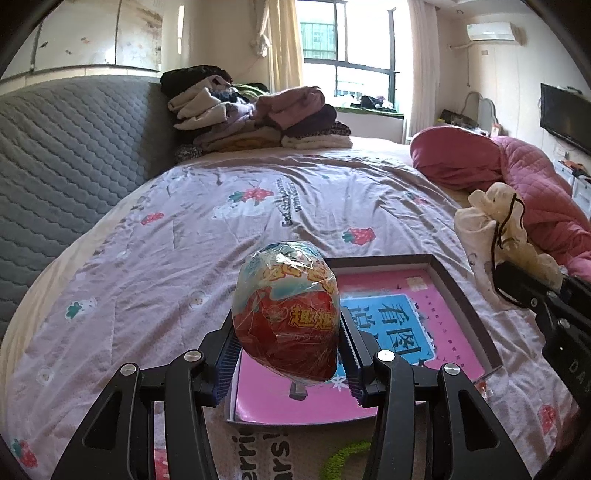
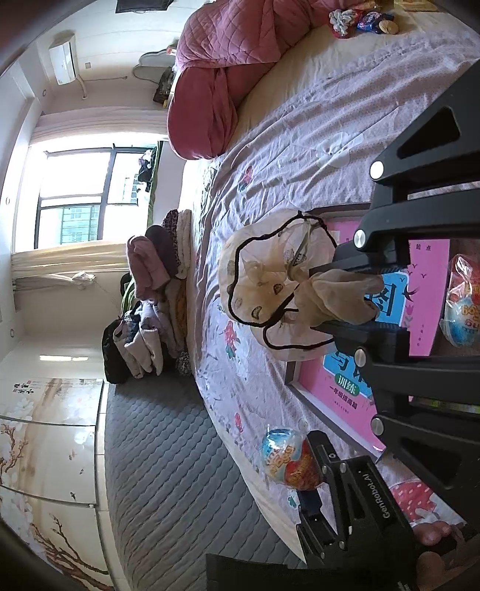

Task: Organize objects
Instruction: 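Carry the red egg with the left tool while the right tool carries the pouch over the tray, then lower and release the red egg into the tray while the right tool releases the pouch there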

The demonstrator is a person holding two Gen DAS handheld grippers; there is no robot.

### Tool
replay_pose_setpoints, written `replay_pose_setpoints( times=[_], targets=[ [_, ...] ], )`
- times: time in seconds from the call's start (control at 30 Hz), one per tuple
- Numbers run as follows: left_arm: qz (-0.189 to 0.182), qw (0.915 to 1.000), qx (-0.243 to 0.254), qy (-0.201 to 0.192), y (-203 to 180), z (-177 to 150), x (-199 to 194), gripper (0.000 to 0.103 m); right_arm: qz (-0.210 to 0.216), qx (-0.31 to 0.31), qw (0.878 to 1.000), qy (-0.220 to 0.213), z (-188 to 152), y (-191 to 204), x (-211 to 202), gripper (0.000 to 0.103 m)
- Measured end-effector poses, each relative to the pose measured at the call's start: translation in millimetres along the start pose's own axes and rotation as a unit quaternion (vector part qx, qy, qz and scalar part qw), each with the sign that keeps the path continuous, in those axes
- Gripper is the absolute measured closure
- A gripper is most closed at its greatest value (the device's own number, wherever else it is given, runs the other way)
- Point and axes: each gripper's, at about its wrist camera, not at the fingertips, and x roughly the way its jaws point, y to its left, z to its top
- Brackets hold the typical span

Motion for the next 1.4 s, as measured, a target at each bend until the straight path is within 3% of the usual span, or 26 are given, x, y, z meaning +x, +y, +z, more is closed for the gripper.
replay_pose_setpoints(
  times=[0.33, 0.7, 1.4],
  targets=[
    [-0.010, 0.9996, 0.004, 0.027, -3.1, -8.6, 27.6, 0.052, -0.007, 0.001, 0.999, 0.049, -15.7, -11.6, 35.4, 0.083],
    [-0.033, 0.9966, 0.010, 0.076, -7.6, -22.0, 68.6, 0.052, 0.025, 0.035, 0.990, 0.133, -41.9, -30.6, 78.3, 0.083],
    [-0.043, 0.9905, 0.026, 0.128, -14.5, -41.7, 98.1, 0.052, 0.006, 0.042, 0.979, 0.199, -64.2, -36.7, 101.8, 0.079]
  ],
)
